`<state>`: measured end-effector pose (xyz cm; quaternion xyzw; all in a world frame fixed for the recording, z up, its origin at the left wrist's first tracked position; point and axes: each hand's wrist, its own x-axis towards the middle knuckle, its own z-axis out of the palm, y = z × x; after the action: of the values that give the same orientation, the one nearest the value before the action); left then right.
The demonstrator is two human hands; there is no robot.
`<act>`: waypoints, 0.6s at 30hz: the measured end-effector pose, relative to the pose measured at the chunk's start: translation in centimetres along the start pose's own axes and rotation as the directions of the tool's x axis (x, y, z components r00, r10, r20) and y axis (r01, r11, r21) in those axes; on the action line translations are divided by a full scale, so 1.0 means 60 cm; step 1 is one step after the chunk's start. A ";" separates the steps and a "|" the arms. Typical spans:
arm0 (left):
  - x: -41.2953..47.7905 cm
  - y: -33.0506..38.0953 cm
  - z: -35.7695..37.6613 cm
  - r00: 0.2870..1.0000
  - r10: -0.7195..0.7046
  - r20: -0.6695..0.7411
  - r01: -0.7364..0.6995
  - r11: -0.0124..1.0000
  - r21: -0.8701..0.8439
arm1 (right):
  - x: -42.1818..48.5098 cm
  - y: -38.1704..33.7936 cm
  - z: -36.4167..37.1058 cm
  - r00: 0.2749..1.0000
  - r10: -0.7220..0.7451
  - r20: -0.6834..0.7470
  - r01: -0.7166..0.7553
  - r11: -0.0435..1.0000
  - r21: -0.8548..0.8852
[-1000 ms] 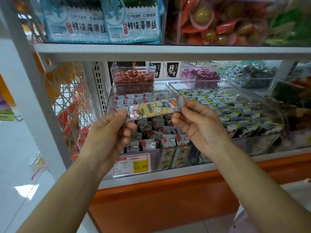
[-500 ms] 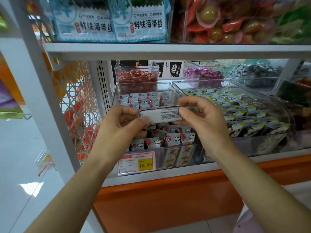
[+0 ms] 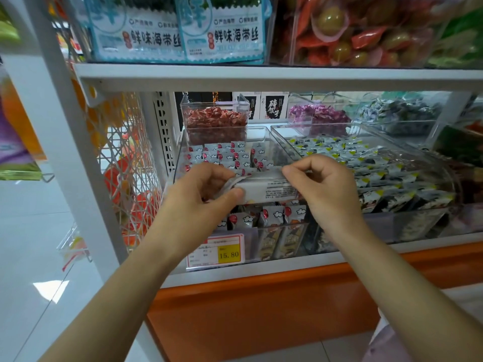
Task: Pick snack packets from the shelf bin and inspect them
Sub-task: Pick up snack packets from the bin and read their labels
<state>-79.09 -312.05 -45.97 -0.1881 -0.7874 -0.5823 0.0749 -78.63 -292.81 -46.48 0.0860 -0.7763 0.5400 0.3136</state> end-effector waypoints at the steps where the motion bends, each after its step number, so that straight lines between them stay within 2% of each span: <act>1: -0.001 0.000 0.000 1.000 0.002 -0.005 -0.002 1.000 0.018 | -0.002 -0.003 0.000 1.000 -0.026 0.015 0.026 1.000 -0.013; 5: -0.002 0.005 -0.003 0.999 0.026 -0.020 -0.025 0.996 0.081 | -0.011 -0.013 0.005 0.990 -0.116 0.085 0.120 0.992 -0.034; 12: 0.006 0.006 -0.031 0.998 0.031 0.057 -0.040 0.987 0.158 | -0.010 -0.016 0.005 0.981 -0.111 0.158 0.114 0.993 -0.008; 18: 0.009 0.004 -0.032 0.998 0.053 0.035 -0.058 0.988 0.146 | -0.011 -0.006 0.010 0.992 -0.080 0.098 0.077 0.996 0.040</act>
<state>-79.68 -313.71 -44.97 -0.2129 -0.8237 -0.5173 0.0925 -78.18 -293.65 -46.68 0.1487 -0.7771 0.5362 0.2940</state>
